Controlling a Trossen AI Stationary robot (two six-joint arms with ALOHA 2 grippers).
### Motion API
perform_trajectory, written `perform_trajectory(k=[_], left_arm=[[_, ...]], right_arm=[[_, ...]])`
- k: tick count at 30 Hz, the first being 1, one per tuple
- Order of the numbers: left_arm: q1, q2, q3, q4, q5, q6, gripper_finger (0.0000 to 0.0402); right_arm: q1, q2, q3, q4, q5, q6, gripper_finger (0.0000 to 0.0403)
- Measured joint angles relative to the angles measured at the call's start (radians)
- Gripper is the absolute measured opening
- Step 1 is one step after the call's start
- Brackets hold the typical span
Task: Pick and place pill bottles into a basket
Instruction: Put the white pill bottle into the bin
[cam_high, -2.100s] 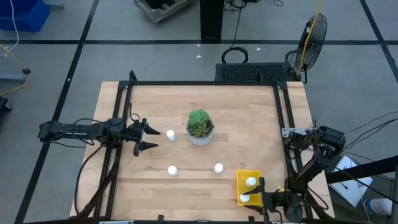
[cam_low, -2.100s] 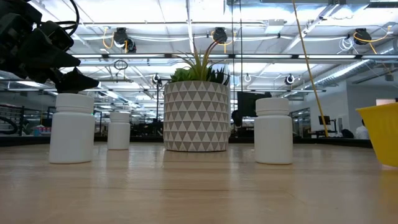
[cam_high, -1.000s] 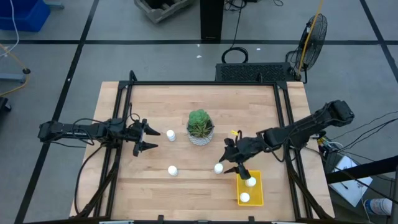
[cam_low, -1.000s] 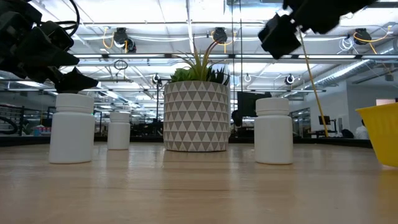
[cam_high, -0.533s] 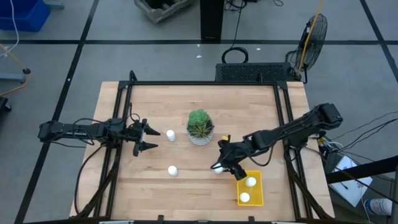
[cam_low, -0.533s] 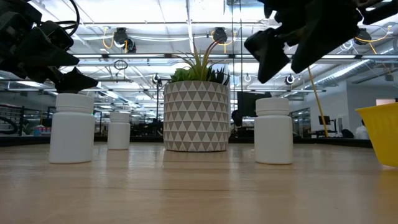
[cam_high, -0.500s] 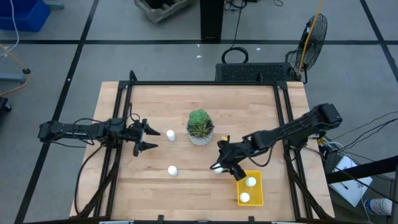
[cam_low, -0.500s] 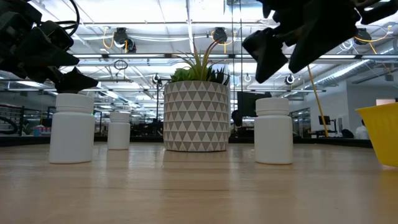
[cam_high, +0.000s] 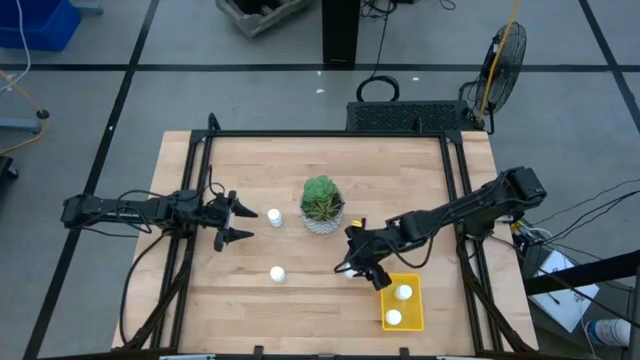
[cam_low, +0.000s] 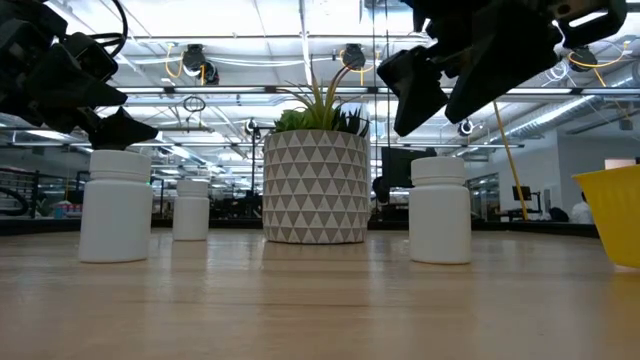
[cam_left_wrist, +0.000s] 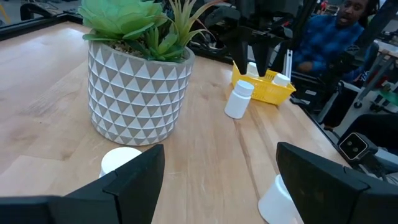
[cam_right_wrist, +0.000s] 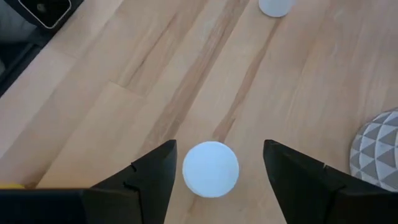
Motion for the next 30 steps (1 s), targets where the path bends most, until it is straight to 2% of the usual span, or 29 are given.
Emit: perform_trajectory(k=[10,20,25,30], left_arm=[[0.000,0.000,0.000,0.000,0.003,0.000,0.0310],[0.000,0.000,0.000,0.000,0.003,0.000,0.0310],[0.000,0.000,0.000,0.000,0.004,0.000,0.0310],[0.000,0.000,0.000,0.000,0.006,-0.001,0.0310]], right_arm=[[-0.001,0.070,-0.003,0.043,-0.001,0.005,0.0244],[0.001,0.075,-0.021,0.033,-0.005,0.051,0.0245],[0.001,0.075,-0.033,0.034,-0.055,0.053,0.0239],[0.008,0.075,-0.033,0.047,-0.055,0.055,0.0229]])
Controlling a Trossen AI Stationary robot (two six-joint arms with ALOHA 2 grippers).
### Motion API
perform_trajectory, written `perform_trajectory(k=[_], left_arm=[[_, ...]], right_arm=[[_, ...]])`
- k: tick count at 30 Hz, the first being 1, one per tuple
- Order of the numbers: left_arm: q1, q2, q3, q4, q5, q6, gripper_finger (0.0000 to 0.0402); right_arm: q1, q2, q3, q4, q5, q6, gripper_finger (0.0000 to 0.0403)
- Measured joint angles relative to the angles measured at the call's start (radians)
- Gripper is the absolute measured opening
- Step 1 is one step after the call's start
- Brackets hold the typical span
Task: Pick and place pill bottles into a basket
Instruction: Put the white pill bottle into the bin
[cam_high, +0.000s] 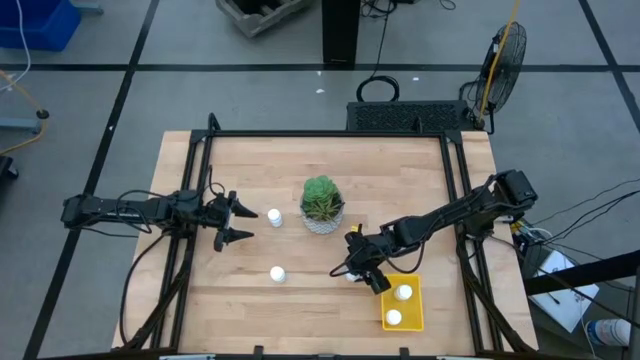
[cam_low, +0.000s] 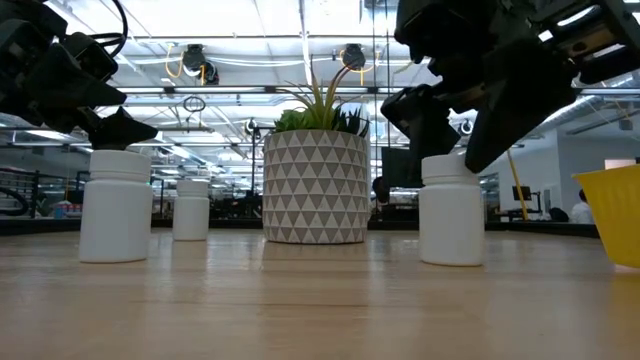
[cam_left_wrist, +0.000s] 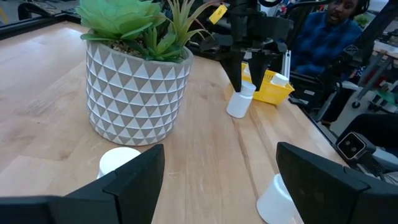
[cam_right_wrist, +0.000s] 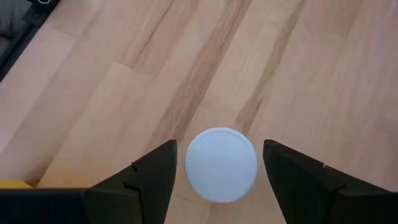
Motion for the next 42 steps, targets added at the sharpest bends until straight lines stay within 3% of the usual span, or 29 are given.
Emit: perform_trajectory(k=[24,35,42], left_arm=[[0.000,0.000,0.000,0.000,0.001,-0.001,0.0310],[0.000,0.000,0.000,0.001,0.002,0.002,0.0310],[0.000,0.000,0.000,0.001,0.002,0.009,0.0310]], right_arm=[[0.014,-0.016,0.000,-0.028,0.027,0.036,0.0149],[0.052,-0.203,0.000,-0.173,0.127,0.150,0.0149],[0.155,-0.307,0.001,-0.236,0.204,0.284,0.0149]])
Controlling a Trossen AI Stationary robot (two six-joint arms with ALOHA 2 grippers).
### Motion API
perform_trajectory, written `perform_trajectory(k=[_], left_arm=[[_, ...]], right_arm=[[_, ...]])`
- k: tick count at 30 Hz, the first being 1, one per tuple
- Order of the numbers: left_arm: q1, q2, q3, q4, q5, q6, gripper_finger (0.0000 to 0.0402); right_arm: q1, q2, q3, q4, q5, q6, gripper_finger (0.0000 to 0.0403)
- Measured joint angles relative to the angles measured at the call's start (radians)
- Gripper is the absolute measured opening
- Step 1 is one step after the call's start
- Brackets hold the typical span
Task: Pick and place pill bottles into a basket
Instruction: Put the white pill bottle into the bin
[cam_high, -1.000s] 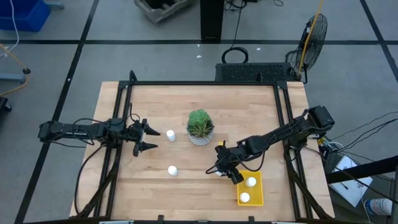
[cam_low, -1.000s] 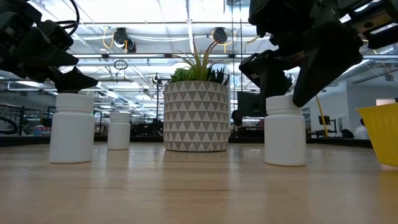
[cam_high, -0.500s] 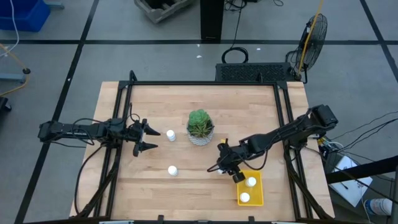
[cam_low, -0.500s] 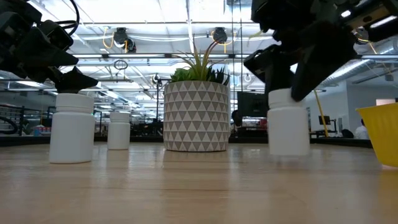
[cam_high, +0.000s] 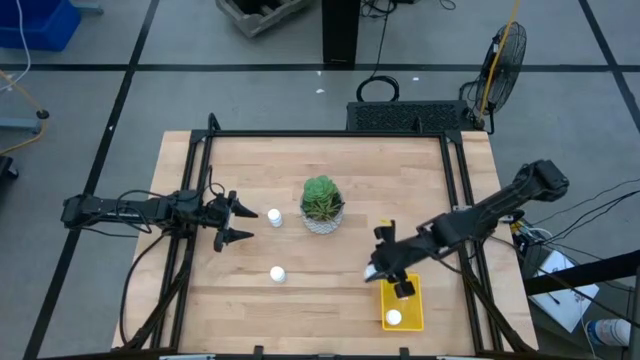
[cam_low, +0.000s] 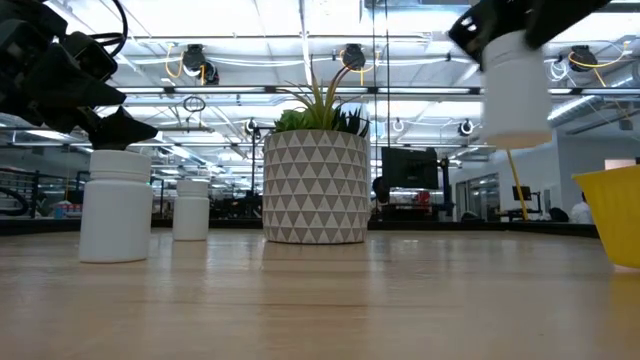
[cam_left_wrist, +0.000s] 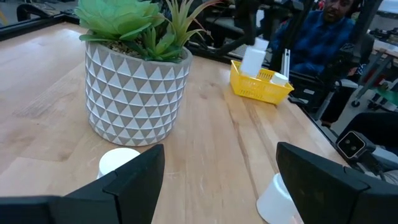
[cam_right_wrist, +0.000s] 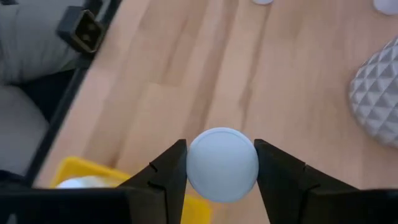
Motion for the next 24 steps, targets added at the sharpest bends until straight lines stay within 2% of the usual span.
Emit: perform_trajectory(k=[9,13,24], left_arm=[[0.000,0.000,0.000,0.000,-0.005,0.019,0.0310],[0.000,0.000,0.000,0.000,-0.006,0.018,0.0310],[0.000,0.000,0.000,0.000,-0.007,0.011,0.0310]], right_arm=[[0.171,-0.010,0.000,-0.052,0.015,0.179,0.0149],[0.240,-0.010,0.000,-0.068,0.067,0.226,0.0149],[0.324,-0.010,0.000,-0.090,0.097,0.347,0.0149]])
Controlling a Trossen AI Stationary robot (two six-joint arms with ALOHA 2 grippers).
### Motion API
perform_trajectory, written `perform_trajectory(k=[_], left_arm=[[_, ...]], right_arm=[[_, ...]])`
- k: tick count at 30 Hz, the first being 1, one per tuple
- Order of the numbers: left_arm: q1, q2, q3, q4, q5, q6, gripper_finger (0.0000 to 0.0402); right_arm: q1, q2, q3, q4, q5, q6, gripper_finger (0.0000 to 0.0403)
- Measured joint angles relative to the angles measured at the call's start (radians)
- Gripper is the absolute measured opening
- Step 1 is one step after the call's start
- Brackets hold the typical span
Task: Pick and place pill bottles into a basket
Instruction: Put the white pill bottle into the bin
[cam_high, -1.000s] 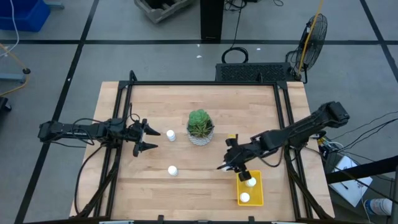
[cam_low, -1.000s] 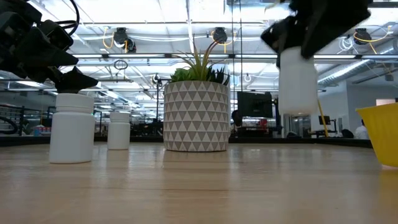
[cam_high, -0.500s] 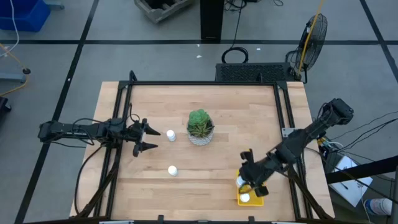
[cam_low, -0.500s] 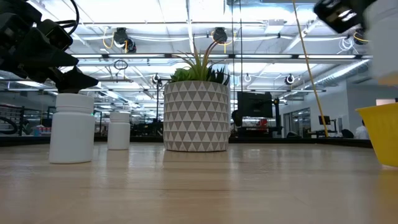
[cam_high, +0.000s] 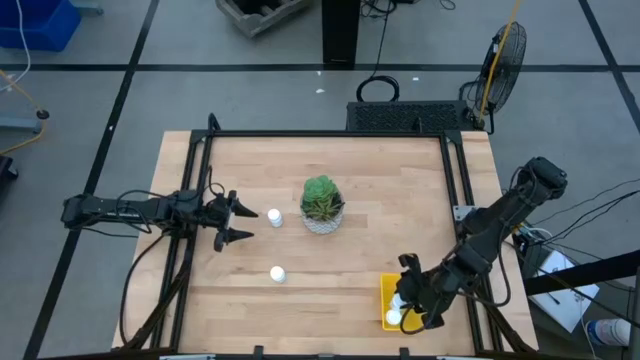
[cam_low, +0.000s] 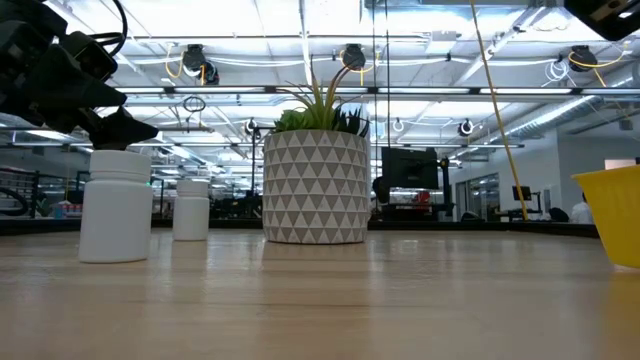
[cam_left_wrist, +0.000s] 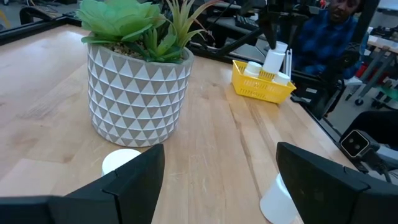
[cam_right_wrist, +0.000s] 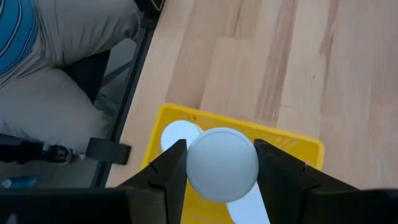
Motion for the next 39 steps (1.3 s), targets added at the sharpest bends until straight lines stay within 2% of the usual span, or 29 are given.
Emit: perform_trajectory(k=[18,39], left_arm=[[0.000,0.000,0.000,0.000,-0.001,-0.022,0.0310],[0.000,0.000,0.000,0.000,-0.001,-0.021,0.0310]], right_arm=[[0.099,0.000,0.000,-0.027,0.067,0.149,0.0149],[0.196,0.029,0.000,-0.039,0.149,0.248,0.0149]])
